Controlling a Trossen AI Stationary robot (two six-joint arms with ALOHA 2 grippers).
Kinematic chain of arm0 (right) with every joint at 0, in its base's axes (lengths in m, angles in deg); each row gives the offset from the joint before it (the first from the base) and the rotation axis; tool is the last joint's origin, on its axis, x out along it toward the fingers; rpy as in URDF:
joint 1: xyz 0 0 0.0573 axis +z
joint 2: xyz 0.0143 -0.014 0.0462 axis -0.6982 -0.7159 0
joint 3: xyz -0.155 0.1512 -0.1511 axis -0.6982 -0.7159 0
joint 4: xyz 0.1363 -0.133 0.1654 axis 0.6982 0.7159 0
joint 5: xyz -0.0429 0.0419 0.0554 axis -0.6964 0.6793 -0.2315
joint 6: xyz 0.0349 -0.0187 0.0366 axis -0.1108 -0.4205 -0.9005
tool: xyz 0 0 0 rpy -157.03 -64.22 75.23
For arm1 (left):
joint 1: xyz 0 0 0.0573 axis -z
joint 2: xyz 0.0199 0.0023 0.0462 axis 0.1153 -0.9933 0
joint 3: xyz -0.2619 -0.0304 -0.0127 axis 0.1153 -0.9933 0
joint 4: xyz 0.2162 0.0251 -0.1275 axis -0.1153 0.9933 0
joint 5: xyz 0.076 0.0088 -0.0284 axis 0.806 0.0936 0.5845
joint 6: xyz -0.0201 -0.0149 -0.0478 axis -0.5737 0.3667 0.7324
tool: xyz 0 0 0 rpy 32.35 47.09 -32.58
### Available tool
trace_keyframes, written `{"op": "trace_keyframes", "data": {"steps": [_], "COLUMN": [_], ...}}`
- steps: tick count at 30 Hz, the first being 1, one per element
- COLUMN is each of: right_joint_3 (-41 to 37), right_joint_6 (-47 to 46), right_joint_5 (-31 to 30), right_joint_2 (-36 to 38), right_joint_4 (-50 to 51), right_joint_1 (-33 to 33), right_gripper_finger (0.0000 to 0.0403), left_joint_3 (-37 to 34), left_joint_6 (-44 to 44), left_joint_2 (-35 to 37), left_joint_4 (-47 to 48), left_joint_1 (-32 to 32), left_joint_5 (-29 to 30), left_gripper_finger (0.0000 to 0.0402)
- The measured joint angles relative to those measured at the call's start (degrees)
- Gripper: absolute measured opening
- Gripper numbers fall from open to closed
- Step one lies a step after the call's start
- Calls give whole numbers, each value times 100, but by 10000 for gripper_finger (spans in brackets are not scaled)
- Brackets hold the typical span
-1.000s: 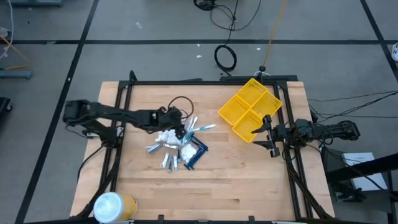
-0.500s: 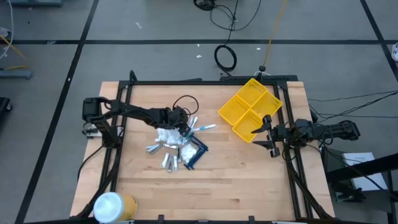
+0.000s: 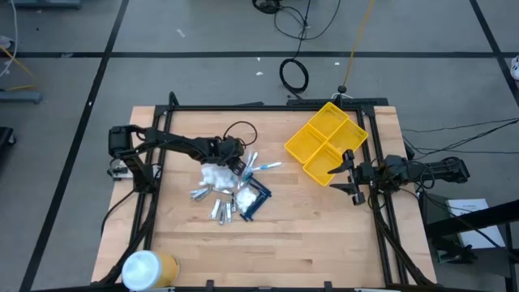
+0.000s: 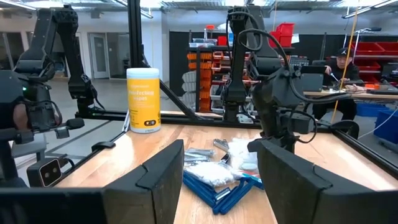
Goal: Pick & Place Travel size toiletries
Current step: Put the blue toothbrush into the top right yellow bin
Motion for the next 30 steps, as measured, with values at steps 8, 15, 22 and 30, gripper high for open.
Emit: {"op": "trace_keyframes", "data": {"steps": [8, 15, 22, 30], "right_joint_3": [0, 0, 0, 0], "right_joint_6": [0, 0, 0, 0], "right_joint_5": [0, -2, 0, -2], "right_joint_2": [0, 0, -2, -2], "right_joint_4": [0, 0, 7, 2], "right_joint_1": [0, 0, 0, 1], "right_gripper_finger": [192, 192, 192, 192], "left_joint_3": [-2, -5, -7, -4], "left_joint_6": [-267, -954, -1518, -2271], "left_joint_2": [0, 67, 778, 1504], "left_joint_4": [-328, -949, -1599, -3119], "left_joint_1": [-4, 81, 246, 412], "left_joint_5": [-1, -2, 25, 24], "left_gripper_finger": [33, 24, 12, 6]}}
